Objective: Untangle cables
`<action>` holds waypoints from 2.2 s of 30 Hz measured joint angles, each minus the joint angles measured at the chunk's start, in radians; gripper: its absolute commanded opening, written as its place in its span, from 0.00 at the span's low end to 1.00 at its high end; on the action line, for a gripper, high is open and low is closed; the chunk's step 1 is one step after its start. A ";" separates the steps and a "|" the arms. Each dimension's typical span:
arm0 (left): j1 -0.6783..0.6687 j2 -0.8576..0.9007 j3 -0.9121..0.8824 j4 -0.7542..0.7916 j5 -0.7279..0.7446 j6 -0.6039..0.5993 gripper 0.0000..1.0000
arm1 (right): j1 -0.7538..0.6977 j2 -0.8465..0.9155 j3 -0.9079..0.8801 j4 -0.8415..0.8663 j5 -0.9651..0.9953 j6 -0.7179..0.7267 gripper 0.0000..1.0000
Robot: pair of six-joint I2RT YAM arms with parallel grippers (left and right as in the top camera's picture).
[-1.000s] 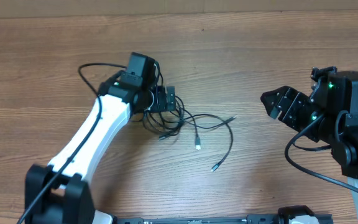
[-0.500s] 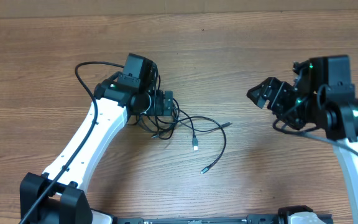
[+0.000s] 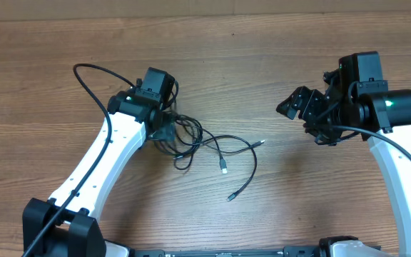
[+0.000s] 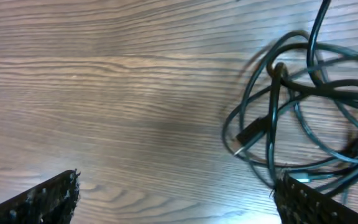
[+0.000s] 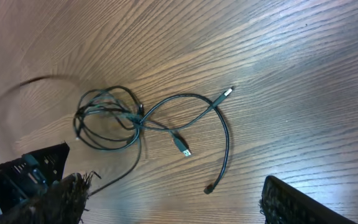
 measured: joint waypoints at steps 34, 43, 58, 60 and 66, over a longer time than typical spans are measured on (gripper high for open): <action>0.085 0.042 0.327 -0.062 0.396 -0.088 0.99 | 0.000 0.000 0.000 0.014 0.000 0.000 0.93; 0.092 0.121 0.235 -0.209 0.255 -0.289 0.99 | 0.000 0.000 0.000 0.014 -0.001 -0.001 0.99; 0.222 0.124 0.122 -0.066 0.274 -0.462 0.98 | 0.000 0.002 0.000 0.014 0.137 -0.001 1.00; 0.239 0.124 0.079 -0.034 0.314 -0.468 0.96 | 0.000 0.004 0.000 0.016 0.166 -0.001 1.00; 0.244 0.124 -0.043 -0.006 0.368 -0.546 0.87 | 0.000 0.012 0.000 0.029 0.214 -0.002 1.00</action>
